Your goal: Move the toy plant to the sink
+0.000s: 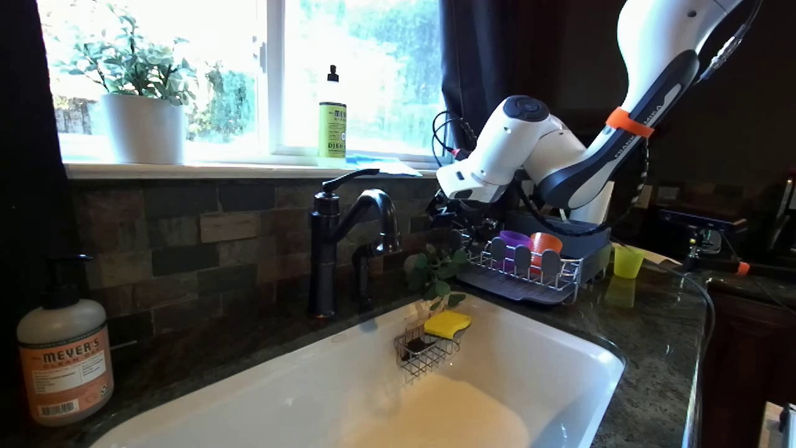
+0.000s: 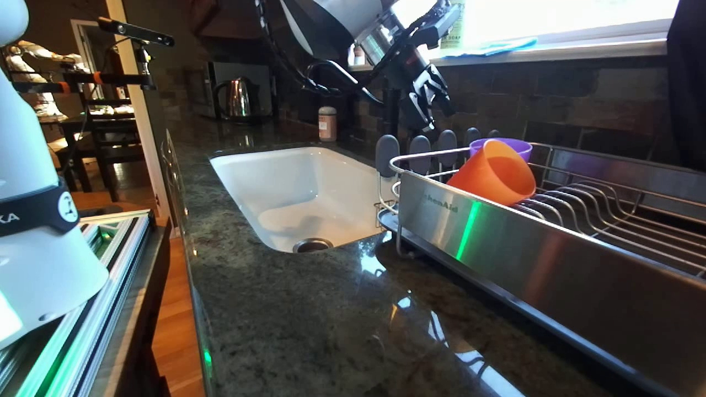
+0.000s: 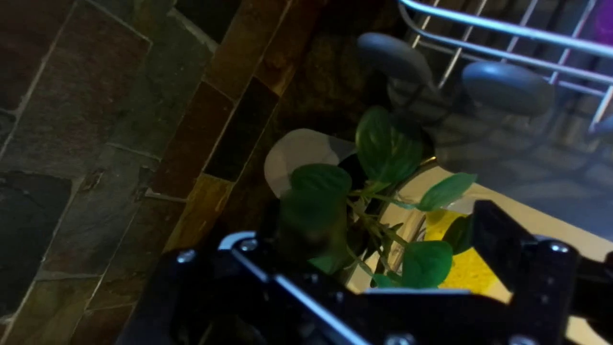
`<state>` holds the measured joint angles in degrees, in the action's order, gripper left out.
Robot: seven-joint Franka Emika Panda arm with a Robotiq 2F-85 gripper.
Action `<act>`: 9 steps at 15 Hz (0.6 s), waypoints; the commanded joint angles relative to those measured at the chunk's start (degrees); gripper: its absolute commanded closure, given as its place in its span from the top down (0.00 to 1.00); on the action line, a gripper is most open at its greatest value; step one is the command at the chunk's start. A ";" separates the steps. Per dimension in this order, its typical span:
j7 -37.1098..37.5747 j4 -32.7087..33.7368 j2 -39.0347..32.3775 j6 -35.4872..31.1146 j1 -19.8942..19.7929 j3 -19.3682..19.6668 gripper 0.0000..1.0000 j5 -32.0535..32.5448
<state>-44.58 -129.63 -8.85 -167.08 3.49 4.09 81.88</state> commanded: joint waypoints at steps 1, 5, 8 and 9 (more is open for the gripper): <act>14.57 4.75 -2.46 0.25 1.27 0.50 1.00 14.68; 31.72 6.88 -3.18 2.50 1.23 -1.49 1.00 22.64; 43.88 5.37 -3.72 4.46 1.55 -2.69 1.00 27.53; 47.76 5.54 -4.41 5.28 1.58 -3.00 1.00 29.99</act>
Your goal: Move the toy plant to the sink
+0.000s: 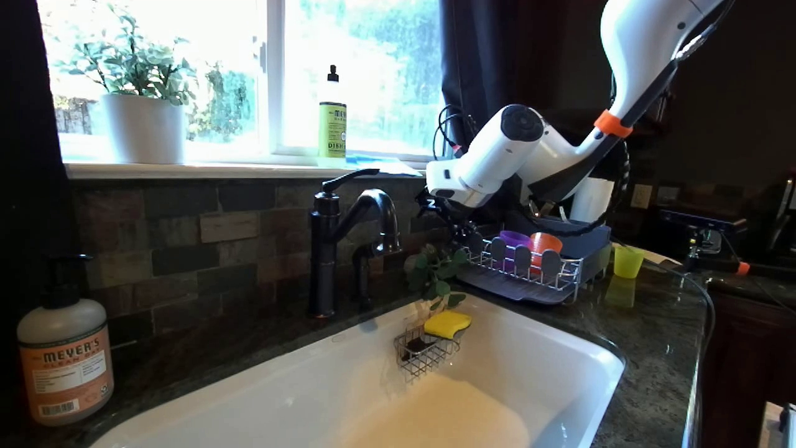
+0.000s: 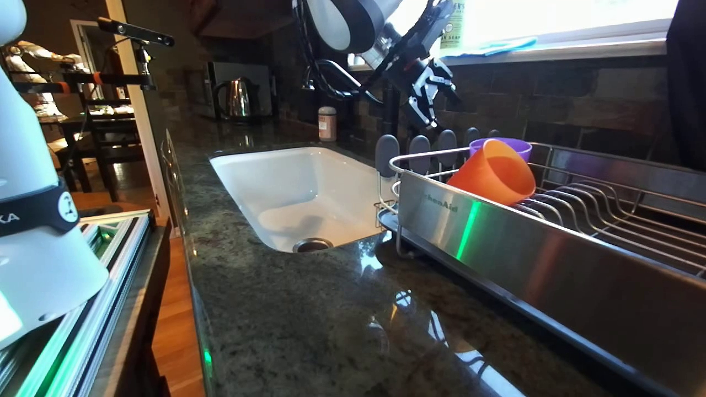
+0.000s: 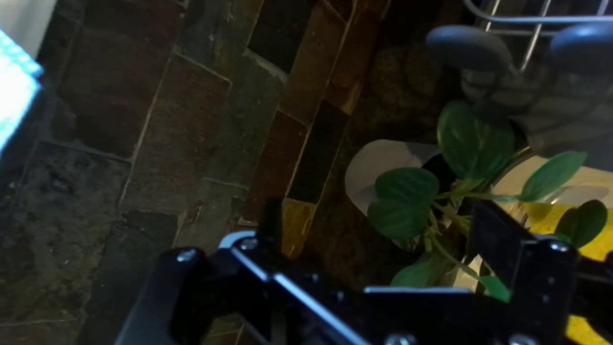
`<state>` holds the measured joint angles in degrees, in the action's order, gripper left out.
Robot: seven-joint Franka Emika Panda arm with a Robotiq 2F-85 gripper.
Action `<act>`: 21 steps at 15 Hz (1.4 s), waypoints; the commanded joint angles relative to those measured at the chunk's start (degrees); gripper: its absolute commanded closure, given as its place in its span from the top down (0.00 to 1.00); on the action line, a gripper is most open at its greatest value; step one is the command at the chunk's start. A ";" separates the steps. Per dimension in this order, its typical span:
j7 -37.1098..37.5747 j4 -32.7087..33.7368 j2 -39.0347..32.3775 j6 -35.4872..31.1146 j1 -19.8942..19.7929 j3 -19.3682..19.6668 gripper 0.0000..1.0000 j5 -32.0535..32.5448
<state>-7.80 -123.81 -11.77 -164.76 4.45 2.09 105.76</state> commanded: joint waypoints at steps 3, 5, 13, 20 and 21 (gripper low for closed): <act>20.39 0.81 -3.79 4.83 0.12 -1.65 1.00 12.85; 24.47 1.06 -4.99 6.14 -0.03 -1.72 1.00 16.04; 33.32 3.65 -8.23 5.88 -0.38 -2.00 1.00 19.22; 30.66 3.20 -5.38 -1.93 -0.76 -1.94 1.00 16.55; 28.90 3.10 -5.03 -6.19 -1.04 -1.58 1.00 16.08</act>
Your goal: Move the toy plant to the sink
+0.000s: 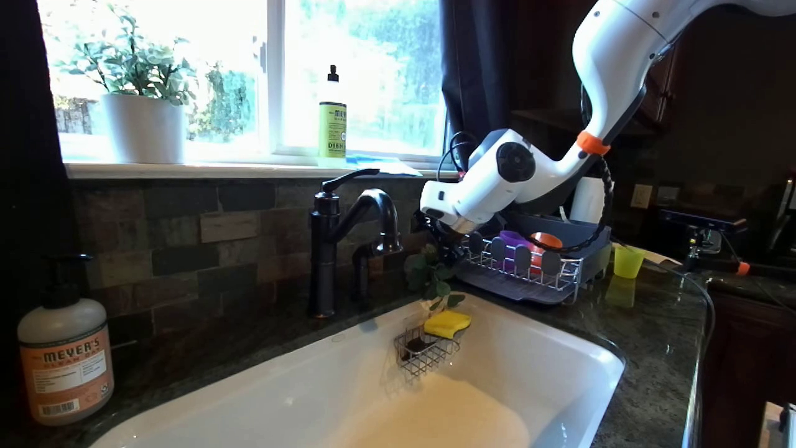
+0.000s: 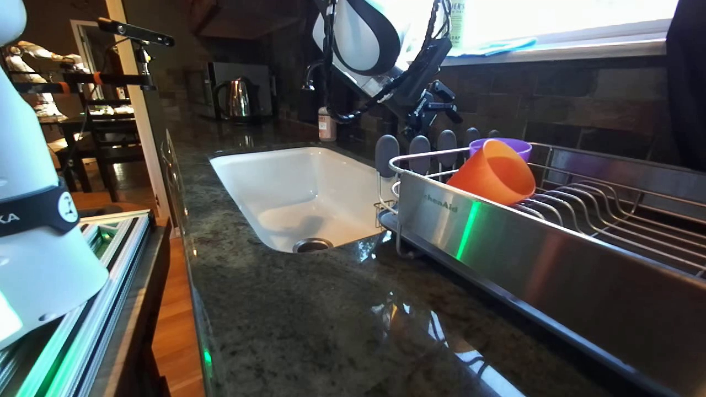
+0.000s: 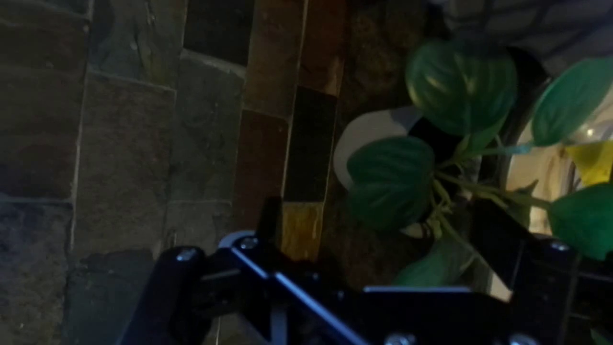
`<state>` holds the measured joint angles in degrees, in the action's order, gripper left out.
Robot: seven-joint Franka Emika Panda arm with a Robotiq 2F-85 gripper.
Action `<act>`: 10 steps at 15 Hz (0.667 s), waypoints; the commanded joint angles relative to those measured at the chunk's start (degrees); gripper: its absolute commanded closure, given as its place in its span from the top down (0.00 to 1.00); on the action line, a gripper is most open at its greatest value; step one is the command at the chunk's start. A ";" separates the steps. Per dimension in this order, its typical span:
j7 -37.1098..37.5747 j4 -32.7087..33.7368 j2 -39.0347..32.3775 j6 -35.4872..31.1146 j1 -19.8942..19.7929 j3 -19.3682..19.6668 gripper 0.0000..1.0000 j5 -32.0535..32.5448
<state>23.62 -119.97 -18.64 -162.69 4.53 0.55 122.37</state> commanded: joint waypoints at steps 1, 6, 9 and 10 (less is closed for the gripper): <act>-3.54 -0.91 2.12 -11.69 -1.23 0.32 1.00 -0.85; -11.45 -2.77 2.07 -12.46 0.92 5.07 1.00 -5.56; -13.86 -2.64 2.70 -11.82 0.98 5.87 1.00 -8.56; -18.50 -3.80 2.96 -12.19 -2.79 2.52 1.00 -13.16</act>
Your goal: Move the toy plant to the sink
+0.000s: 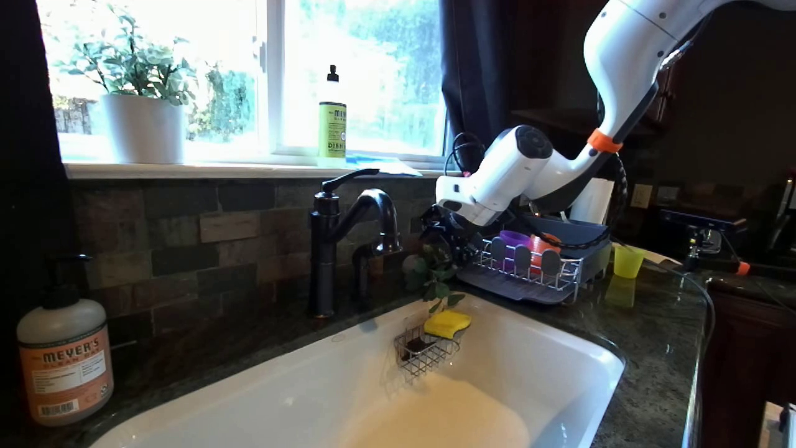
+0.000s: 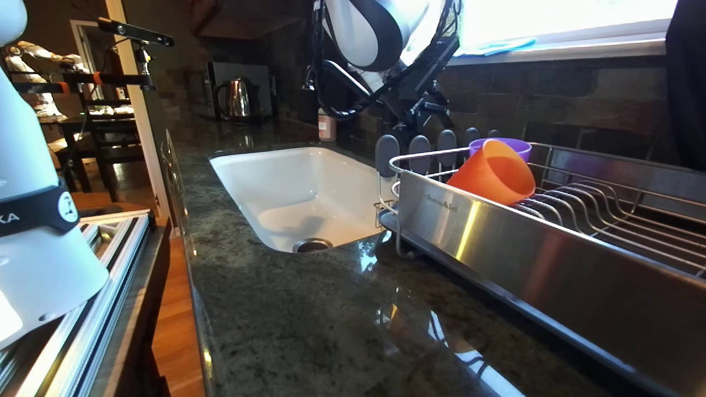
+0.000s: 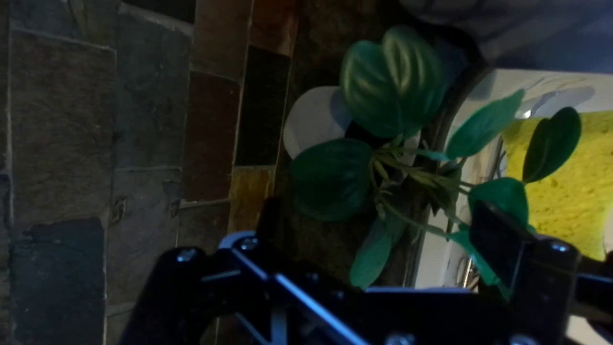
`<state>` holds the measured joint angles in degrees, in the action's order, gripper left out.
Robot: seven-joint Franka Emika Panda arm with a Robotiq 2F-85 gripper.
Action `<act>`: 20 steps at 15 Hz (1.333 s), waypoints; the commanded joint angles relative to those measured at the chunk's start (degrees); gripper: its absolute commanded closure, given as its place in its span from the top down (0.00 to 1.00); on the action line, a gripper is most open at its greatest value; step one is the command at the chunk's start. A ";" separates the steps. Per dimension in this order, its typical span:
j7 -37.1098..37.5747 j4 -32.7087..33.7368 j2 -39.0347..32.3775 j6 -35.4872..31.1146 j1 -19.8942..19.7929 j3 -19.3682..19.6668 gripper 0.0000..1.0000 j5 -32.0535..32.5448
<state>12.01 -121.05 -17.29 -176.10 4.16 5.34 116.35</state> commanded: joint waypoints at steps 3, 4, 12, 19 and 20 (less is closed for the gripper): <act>-12.63 -4.21 1.85 0.88 1.32 2.01 1.00 -14.56; -14.53 -4.69 2.04 1.30 1.37 1.96 1.00 -16.82; -36.41 -14.65 9.79 1.46 -0.34 -1.30 1.00 -44.53; -51.21 -13.26 9.05 4.63 -1.51 -2.72 1.00 -58.47; -55.16 -13.51 8.49 5.17 -2.04 -3.59 1.00 -61.86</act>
<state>-31.99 -133.16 -7.48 -172.97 3.80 4.20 63.54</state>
